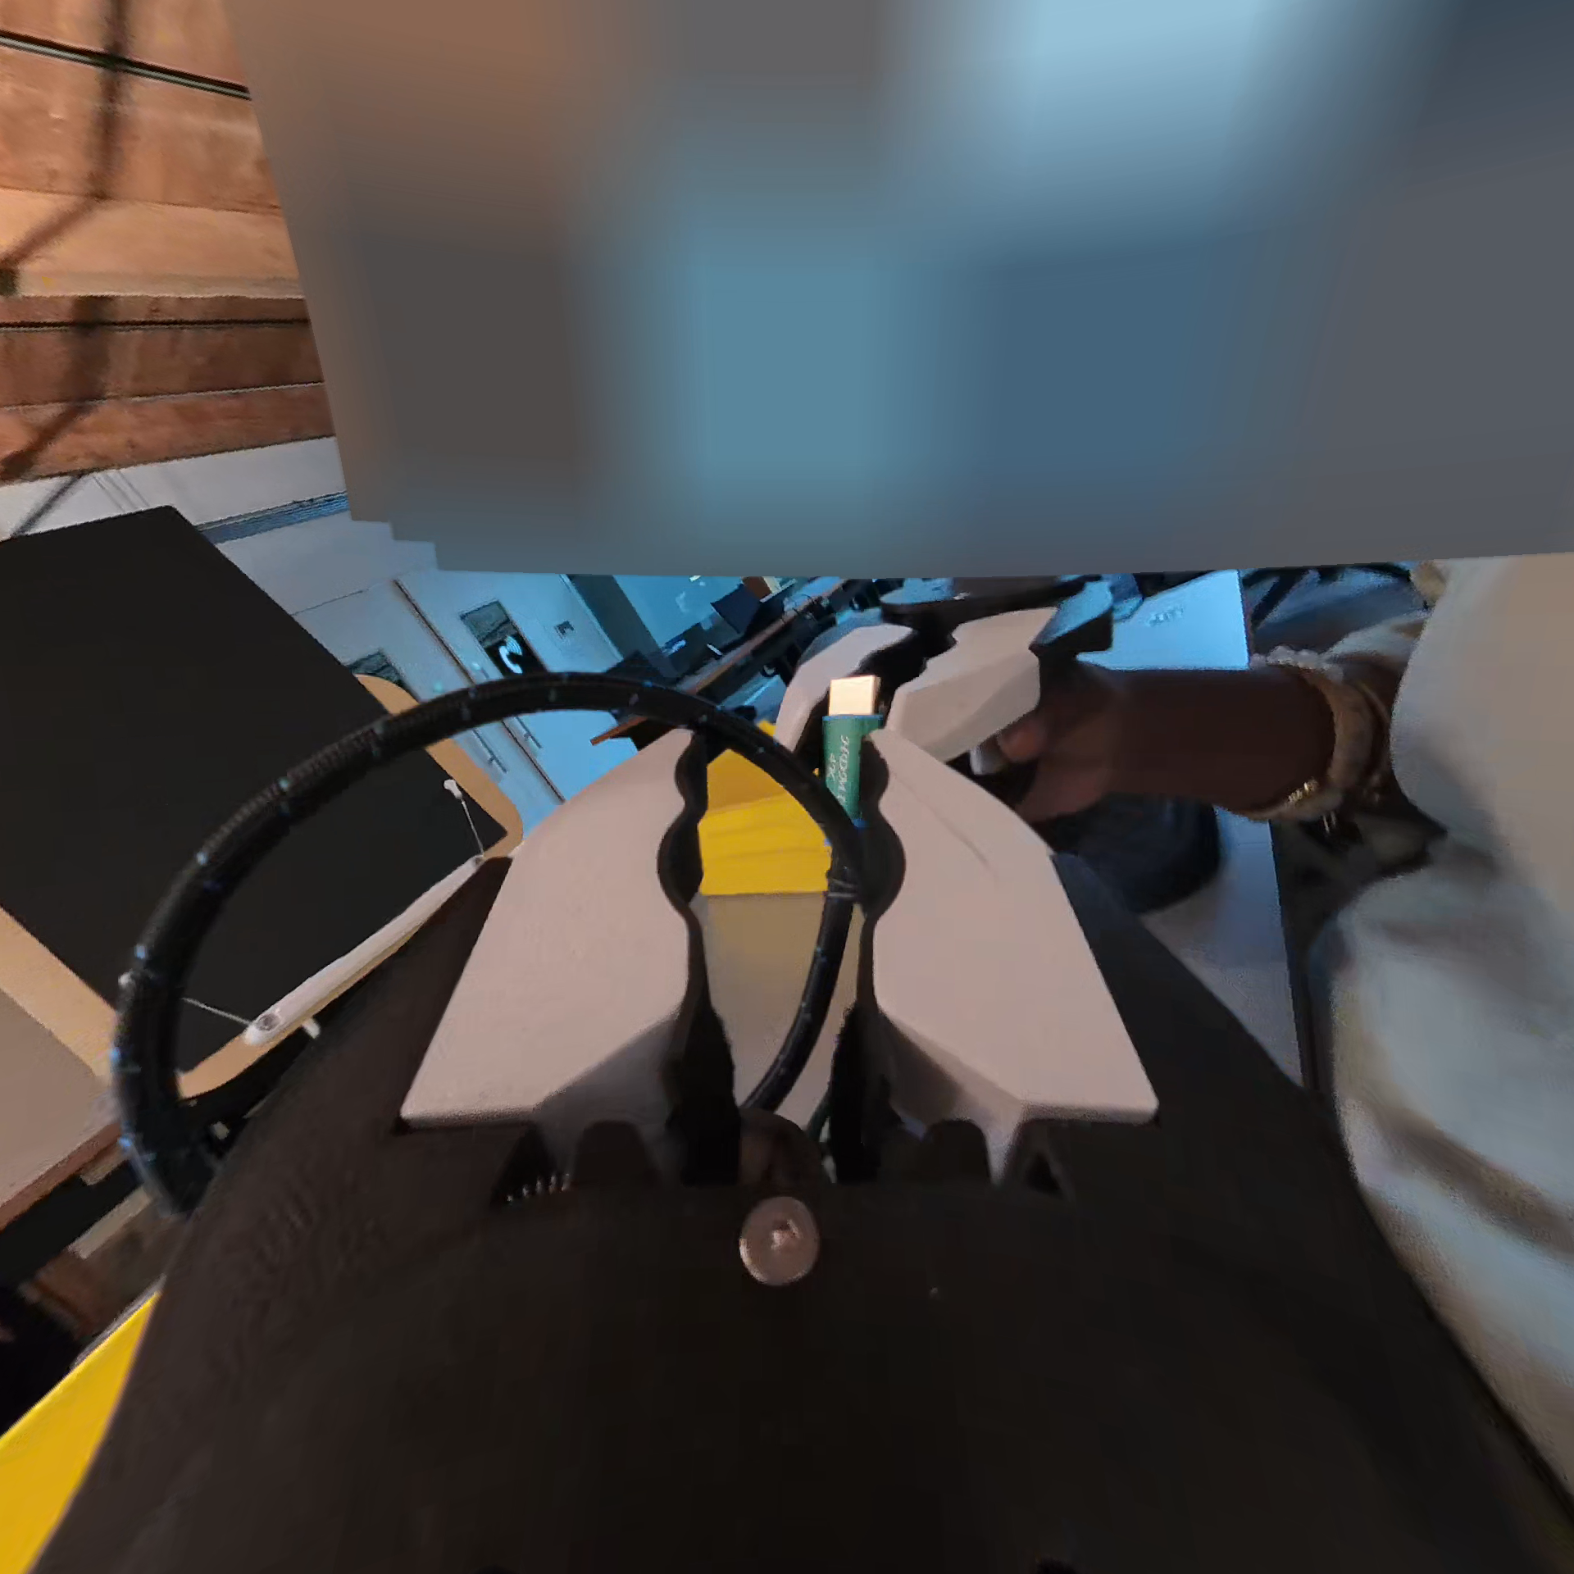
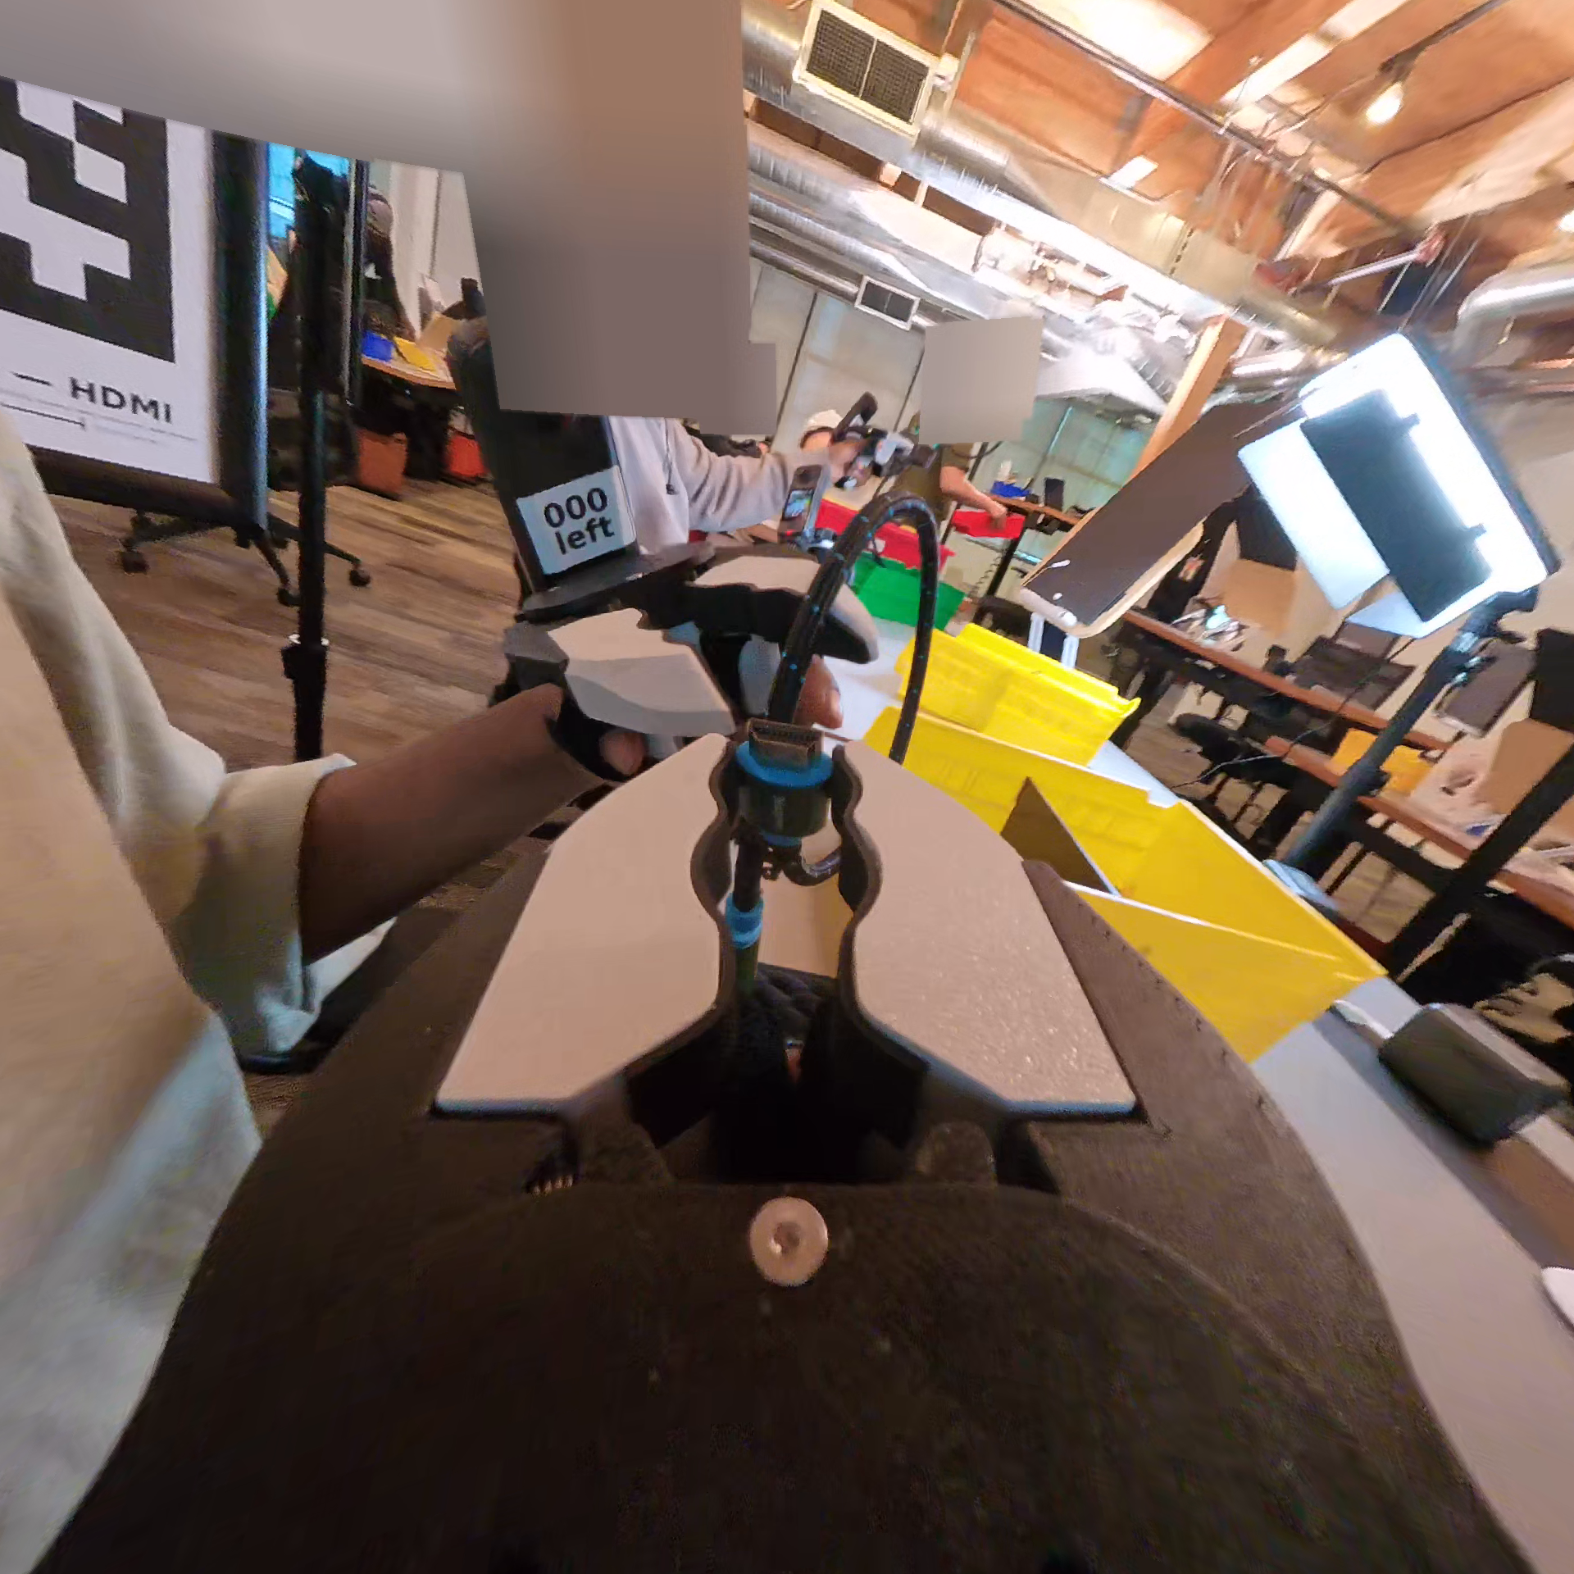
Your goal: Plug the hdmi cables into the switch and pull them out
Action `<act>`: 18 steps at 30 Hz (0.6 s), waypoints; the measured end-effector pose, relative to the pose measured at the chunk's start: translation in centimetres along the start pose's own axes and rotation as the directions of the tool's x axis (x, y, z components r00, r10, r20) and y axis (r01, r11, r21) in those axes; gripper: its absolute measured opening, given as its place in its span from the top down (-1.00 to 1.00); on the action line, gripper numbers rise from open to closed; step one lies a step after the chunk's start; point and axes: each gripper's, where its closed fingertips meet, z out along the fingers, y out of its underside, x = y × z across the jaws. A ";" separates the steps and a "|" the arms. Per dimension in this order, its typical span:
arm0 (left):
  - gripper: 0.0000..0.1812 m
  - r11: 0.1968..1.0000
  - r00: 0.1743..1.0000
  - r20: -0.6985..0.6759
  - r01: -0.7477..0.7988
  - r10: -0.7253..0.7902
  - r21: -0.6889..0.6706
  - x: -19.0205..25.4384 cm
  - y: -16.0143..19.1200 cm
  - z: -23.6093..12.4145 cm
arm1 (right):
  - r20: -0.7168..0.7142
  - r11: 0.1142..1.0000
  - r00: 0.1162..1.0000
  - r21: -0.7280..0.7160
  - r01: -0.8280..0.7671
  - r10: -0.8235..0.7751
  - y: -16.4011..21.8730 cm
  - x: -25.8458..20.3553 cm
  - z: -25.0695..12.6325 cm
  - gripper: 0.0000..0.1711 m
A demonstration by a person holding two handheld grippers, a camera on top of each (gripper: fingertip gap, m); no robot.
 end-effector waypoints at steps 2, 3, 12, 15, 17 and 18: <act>0.51 0.996 0.998 -0.036 -0.050 0.048 -0.075 0.5 0.8 -0.4 | 0.005 0.999 0.999 0.018 -0.048 0.048 0.0 0.1 -0.1 0.75; 0.48 0.989 0.996 -0.024 -0.088 0.086 -0.121 0.3 1.4 -0.6 | 0.003 0.996 0.997 0.032 -0.082 0.082 -0.1 0.4 -0.3 0.76; 0.54 0.884 0.907 0.165 -0.314 0.387 -0.346 -1.2 3.2 2.6 | -0.063 0.953 0.956 0.123 -0.276 0.285 -0.2 2.7 -1.3 0.76; 0.62 0.900 0.914 0.202 -0.272 0.353 -0.342 -1.1 3.6 3.5 | -0.087 0.949 0.951 0.139 -0.284 0.298 -0.3 3.0 -1.7 0.76; 0.69 0.918 0.931 0.204 -0.228 0.303 -0.323 -0.8 3.6 3.8 | -0.092 0.943 0.946 0.154 -0.295 0.311 -0.5 3.2 -2.1 0.75; 0.73 0.922 0.936 0.202 -0.214 0.288 -0.323 -0.7 3.7 4.0 | -0.099 0.942 0.945 0.161 -0.295 0.313 -0.5 3.2 -2.3 0.75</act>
